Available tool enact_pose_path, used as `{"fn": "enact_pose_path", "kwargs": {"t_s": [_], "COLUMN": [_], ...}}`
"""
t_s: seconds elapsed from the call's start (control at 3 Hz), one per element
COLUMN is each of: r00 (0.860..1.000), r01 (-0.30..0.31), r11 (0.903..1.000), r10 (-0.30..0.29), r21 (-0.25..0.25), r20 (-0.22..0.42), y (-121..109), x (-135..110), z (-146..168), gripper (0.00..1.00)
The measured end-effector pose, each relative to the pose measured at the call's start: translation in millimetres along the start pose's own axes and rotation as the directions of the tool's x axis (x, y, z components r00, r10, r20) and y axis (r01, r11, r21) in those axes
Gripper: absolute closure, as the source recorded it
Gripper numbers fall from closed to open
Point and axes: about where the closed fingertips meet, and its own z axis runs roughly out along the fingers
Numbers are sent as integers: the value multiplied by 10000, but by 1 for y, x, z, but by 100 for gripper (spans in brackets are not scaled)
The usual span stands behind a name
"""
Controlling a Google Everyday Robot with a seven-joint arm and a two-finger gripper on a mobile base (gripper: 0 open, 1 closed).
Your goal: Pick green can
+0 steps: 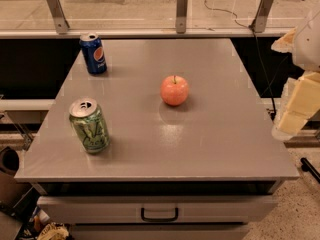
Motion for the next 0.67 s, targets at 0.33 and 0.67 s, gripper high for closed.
{"fn": "enact_pose_path", "kwargs": {"t_s": [0.33, 0.67], "r00": [10000, 9981], "r01": [0, 21], "r11": [10000, 10000], "r10": [0, -18], "r21": [0, -46], "r20": [0, 618], "y": [0, 0], "x": [0, -5], "z": [0, 5], "gripper": [0, 0]}}
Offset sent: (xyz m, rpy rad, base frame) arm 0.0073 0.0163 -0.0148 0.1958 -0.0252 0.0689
